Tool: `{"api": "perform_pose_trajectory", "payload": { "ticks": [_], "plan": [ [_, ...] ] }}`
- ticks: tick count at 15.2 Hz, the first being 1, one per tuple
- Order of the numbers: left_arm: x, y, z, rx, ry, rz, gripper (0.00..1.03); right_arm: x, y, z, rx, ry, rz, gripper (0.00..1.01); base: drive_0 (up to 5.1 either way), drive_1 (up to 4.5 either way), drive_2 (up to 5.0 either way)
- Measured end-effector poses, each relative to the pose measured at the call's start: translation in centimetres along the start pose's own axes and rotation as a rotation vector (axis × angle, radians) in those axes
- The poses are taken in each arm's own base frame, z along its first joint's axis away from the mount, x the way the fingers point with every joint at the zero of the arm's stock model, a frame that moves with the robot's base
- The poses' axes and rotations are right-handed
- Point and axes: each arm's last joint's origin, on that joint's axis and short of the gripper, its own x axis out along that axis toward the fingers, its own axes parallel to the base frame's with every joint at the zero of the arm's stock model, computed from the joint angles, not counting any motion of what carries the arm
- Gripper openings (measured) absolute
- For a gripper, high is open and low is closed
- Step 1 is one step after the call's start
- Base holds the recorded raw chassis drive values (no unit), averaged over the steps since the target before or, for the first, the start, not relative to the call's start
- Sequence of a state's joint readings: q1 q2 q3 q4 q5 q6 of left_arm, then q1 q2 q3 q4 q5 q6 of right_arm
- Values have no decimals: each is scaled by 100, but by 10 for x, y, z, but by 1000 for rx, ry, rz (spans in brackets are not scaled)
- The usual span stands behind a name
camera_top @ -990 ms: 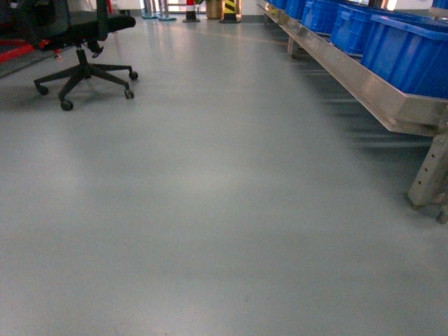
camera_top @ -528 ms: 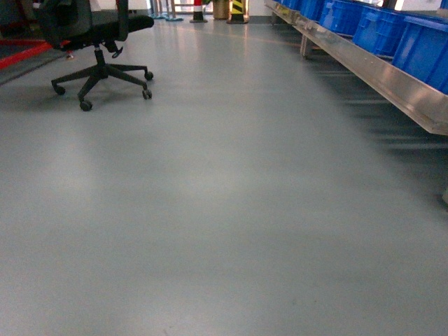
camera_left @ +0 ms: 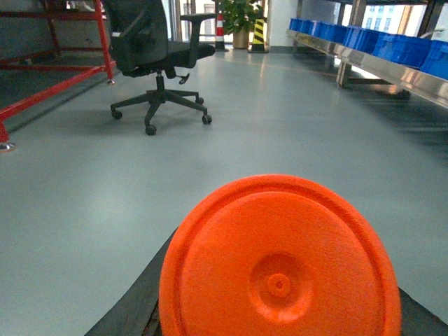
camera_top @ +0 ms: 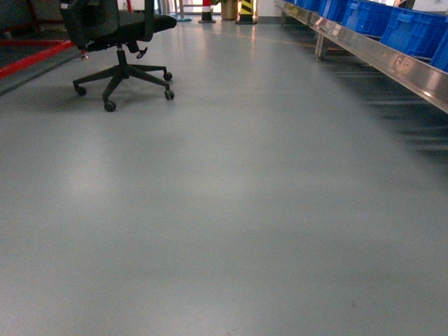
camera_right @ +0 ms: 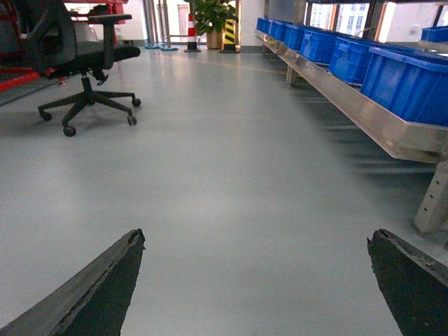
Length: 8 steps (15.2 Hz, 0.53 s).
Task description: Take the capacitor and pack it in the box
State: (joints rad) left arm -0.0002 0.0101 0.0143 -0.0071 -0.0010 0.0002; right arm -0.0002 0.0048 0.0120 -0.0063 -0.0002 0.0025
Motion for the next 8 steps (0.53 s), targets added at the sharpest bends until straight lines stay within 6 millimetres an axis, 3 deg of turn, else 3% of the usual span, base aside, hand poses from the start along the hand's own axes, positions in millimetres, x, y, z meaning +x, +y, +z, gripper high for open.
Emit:
{"api": "perform_pose_trajectory", "payload": {
  "ticks": [8],
  "plan": [
    [0,0,0,0,0,0,44,0,0,0,0,-1,0,98,-502,239,239]
  ]
}}
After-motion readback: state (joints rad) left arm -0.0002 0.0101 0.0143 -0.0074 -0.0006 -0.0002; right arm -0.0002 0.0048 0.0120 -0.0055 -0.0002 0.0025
